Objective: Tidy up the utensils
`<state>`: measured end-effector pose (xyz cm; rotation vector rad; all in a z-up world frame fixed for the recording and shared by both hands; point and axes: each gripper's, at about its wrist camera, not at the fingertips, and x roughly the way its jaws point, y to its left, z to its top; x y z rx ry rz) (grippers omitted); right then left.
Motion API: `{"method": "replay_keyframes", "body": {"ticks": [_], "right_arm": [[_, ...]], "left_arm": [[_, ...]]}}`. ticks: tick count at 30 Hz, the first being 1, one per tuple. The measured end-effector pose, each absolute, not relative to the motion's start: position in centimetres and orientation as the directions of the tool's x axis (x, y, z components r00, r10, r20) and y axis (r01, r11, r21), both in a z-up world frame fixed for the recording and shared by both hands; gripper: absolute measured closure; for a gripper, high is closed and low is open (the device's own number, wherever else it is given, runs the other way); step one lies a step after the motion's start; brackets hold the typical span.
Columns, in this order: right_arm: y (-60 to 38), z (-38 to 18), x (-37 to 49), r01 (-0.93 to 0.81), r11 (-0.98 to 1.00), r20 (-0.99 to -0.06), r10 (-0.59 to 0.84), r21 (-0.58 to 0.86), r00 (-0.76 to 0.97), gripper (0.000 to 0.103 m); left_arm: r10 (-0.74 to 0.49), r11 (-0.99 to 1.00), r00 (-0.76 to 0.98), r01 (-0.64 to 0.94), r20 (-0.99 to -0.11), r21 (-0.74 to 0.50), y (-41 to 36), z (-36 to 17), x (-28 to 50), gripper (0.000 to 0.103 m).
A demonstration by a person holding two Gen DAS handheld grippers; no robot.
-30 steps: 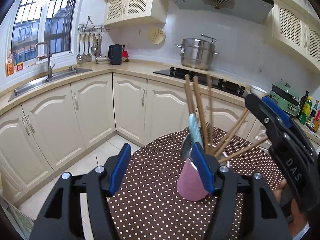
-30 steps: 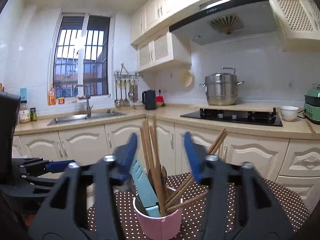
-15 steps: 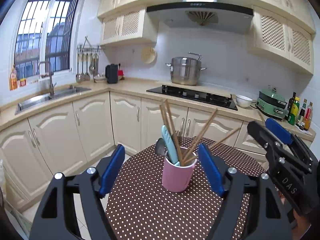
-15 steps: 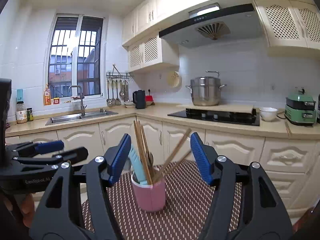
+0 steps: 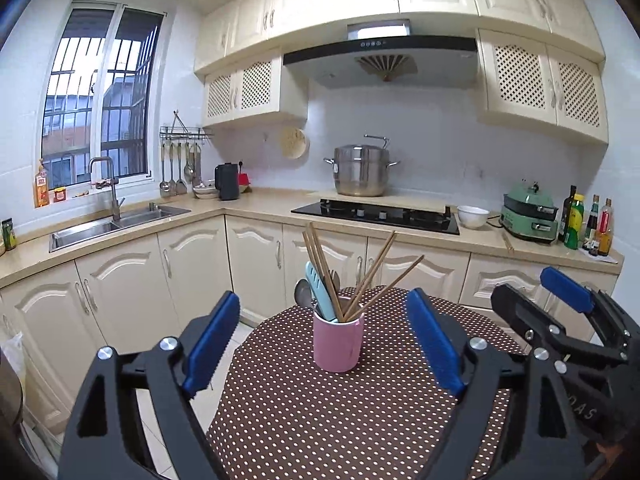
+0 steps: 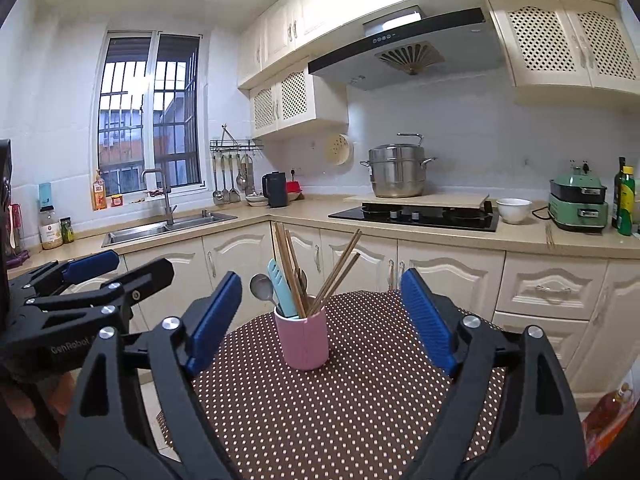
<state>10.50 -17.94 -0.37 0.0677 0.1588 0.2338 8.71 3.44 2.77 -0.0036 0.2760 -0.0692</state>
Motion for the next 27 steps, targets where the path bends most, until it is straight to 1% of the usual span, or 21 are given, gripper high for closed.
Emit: {"method": "replay_keyframes", "body": {"ticks": [5,10,16,22,27], "right_arm": [[-18.5,-0.1,8.5,-0.201,0.976,-0.129,0.211,0.084,0.969,0.015],[-18.9,-0.3,7.2,-0.213,0.972,-0.139,0.226,0.103,0.964,0.014],[-19.3,-0.3,5.8,-0.198,0.976,-0.127,0.208,0.088,0.970,0.014],[-19.4,-0.3,4.7,-0.187,0.980,-0.110,0.193,0.064,0.975,0.013],[-19.2,-0.5,4.6,-0.187,0.981,-0.109,0.191,0.049,0.975,0.013]], "left_arm": [[-0.063,0.998,0.959,0.063,-0.276,-0.008,3.1,2.5,7.0,0.016],[-0.059,0.998,0.959,0.057,-0.276,-0.015,2.9,2.4,5.5,0.016],[-0.030,0.999,0.975,0.037,-0.222,0.029,2.2,2.6,3.6,0.016],[-0.032,0.999,0.980,0.038,-0.198,0.025,2.1,2.4,2.8,0.016],[-0.003,0.999,0.989,0.010,-0.150,0.048,2.1,2.3,2.0,0.016]]}}
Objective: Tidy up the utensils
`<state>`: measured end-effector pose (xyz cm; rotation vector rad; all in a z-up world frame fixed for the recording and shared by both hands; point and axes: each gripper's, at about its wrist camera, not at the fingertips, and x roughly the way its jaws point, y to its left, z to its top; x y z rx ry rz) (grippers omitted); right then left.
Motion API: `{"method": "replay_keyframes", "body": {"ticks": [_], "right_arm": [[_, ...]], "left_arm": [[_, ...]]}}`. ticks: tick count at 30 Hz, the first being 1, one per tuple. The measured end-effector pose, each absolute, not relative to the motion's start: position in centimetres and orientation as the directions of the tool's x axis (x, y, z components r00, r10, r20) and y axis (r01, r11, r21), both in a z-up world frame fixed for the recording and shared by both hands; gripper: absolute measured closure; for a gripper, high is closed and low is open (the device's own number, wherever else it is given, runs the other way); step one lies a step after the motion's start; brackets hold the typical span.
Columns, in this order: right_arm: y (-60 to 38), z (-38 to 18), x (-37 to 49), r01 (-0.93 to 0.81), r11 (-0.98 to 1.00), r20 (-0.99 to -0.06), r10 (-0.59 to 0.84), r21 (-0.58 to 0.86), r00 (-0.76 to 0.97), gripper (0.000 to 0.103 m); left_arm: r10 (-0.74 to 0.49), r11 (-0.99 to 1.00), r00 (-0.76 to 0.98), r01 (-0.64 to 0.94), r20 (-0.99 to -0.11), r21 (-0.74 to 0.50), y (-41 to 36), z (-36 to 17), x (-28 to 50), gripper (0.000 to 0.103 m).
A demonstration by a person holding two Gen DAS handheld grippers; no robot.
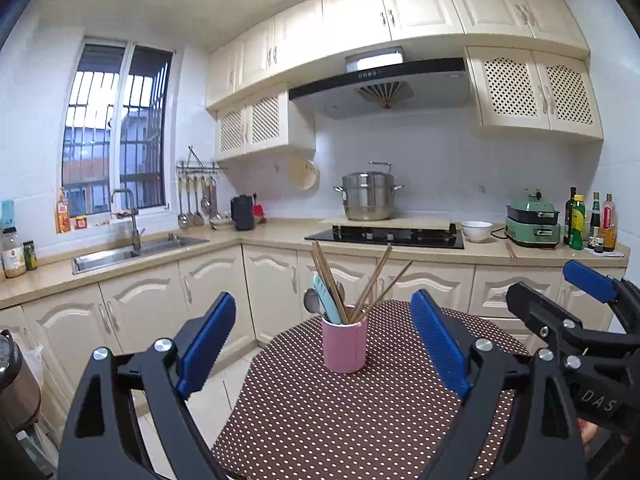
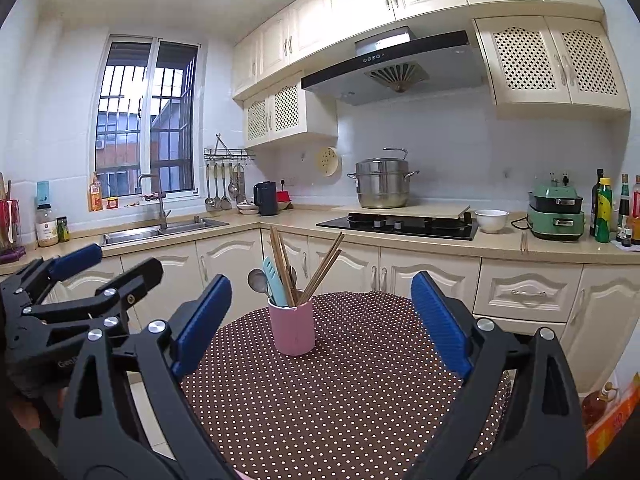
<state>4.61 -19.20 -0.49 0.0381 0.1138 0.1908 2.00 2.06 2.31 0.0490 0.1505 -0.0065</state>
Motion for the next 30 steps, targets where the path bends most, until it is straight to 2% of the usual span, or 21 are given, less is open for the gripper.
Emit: {"method": "replay_keyframes", "body": {"ticks": [6,30], "right_arm": [[-18.9,-0.8,4.8,-0.196,0.980,-0.118,0.200,0.043,0.973,0.013],[-18.8,-1.5,5.8,-0.191,0.980,-0.140,0.196,0.046,0.971,0.013]], "left_arm": [[-0.006,0.999,0.993,0.010,-0.115,0.037,2.6,2.5,1.6,0.016],[0.014,0.998,0.995,-0.007,-0.095,0.069,2.3,1.5,2.5,0.016]]}}
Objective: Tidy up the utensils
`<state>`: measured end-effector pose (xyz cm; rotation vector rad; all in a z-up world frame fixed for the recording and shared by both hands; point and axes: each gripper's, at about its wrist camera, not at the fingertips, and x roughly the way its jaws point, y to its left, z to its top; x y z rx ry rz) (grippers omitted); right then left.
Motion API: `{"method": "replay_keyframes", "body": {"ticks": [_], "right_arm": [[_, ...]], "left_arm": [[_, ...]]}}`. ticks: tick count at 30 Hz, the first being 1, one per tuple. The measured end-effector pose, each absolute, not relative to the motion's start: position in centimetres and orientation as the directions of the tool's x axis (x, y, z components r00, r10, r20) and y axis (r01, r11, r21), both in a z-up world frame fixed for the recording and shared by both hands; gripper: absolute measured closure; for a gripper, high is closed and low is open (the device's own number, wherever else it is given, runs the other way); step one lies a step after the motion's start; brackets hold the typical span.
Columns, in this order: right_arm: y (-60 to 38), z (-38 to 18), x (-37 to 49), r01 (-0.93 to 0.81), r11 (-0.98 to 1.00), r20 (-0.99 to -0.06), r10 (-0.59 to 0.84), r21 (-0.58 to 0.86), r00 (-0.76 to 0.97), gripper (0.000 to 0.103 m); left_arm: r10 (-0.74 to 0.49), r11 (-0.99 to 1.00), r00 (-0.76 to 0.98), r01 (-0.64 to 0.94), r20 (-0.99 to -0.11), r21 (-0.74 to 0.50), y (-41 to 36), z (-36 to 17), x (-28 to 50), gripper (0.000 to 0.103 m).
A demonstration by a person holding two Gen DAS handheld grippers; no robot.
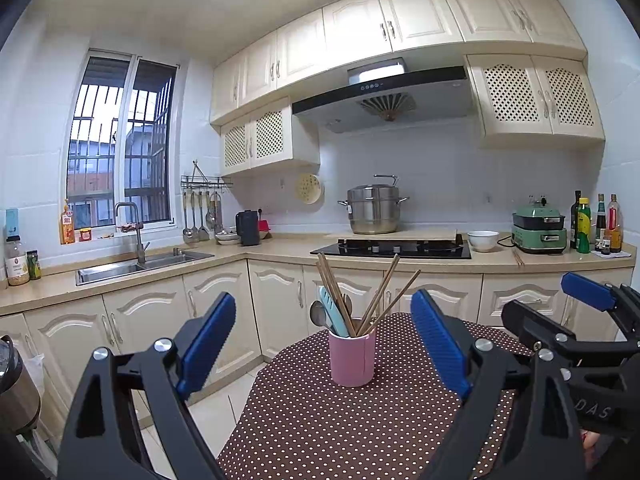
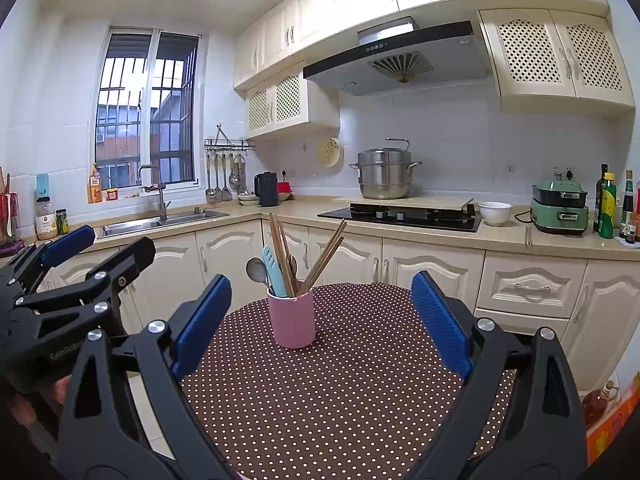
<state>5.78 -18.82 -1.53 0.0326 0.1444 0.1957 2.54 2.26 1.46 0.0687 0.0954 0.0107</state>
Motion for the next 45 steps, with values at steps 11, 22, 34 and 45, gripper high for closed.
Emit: {"method": "replay_keyframes", "body": {"ticks": [11,22,34,45], "right_arm": [[-18.67,-1.62,5.91,-0.191,0.980,-0.147,0.196,0.052,0.969,0.013],[-18.71,-1.90,5.91,-0.196,0.979,-0.157,0.203,0.062,0.967,0.013],[-18.83,-1.98,5.94,-0.195,0.979,-0.158,0.203,0.063,0.966,0.013],[-18.85,-2.13,5.77,-0.193,0.979,-0.159,0.201,0.065,0.967,0.013]], "left_arm": [[0.014,0.998,0.995,-0.007,-0.097,0.068,2.06,1.25,2.98,0.016],[0.015,0.998,0.995,-0.008,-0.099,0.068,1.99,0.96,3.03,0.016],[0.016,0.997,0.995,-0.009,-0.098,0.073,1.76,0.73,3.01,0.016],[0.018,0.997,0.995,-0.011,-0.099,0.074,1.73,0.71,2.98,0.016]]}}
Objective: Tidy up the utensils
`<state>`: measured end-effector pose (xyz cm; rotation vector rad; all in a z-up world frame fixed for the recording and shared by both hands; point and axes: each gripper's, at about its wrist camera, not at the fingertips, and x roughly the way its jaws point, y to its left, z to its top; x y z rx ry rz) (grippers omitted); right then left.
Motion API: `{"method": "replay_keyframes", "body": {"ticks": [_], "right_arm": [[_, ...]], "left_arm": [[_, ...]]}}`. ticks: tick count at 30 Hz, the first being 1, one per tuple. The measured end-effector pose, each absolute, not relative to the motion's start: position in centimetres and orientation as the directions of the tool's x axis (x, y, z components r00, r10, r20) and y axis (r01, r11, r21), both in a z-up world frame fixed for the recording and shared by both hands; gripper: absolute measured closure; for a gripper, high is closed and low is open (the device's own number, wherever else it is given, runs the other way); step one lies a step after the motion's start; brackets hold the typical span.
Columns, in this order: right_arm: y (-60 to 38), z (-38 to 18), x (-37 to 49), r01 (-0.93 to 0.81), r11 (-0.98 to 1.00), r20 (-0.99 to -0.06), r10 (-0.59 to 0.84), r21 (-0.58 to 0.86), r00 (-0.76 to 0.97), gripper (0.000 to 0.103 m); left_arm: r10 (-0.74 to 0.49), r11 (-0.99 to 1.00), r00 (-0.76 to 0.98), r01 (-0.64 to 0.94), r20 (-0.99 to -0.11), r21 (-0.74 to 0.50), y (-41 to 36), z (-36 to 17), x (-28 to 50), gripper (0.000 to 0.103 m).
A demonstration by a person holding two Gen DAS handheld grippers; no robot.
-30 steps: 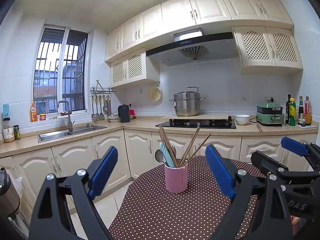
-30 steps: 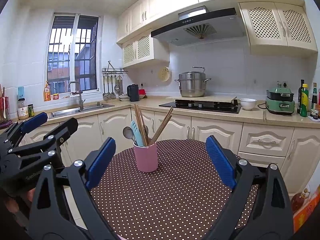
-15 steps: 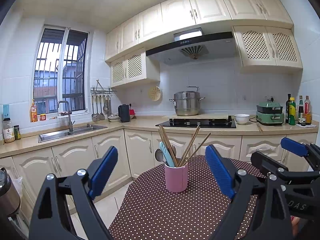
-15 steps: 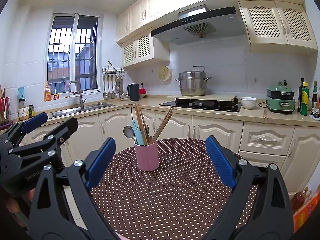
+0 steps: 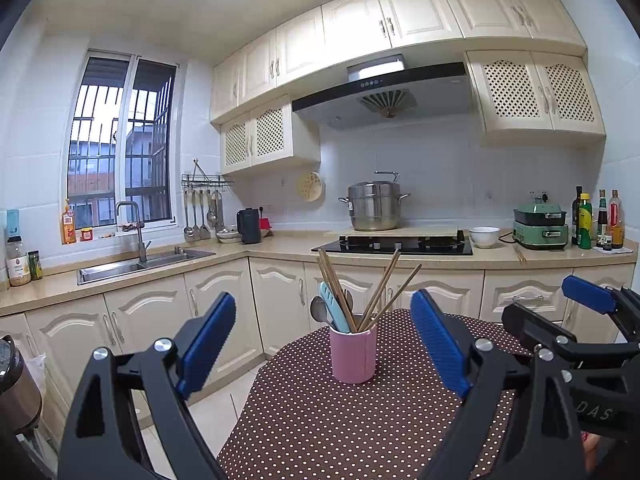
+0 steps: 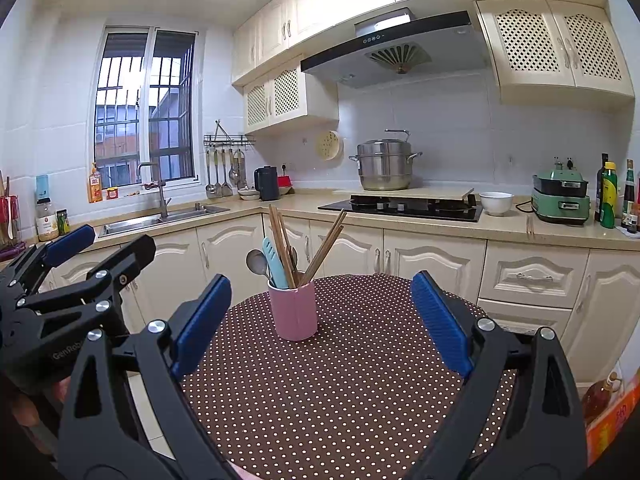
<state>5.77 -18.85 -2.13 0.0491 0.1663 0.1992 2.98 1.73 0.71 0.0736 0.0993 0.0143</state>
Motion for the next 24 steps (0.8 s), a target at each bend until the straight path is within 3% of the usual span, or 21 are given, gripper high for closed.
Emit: {"method": "replay_keyframes", "body": {"ticks": [24], "right_arm": [[-18.82,-2.58,5.92,-0.187,0.980,-0.174,0.197,0.073,0.965,0.012]], "left_arm": [[0.026,0.996,0.994,-0.018,-0.103,0.083,1.92,0.25,2.94,0.016]]}}
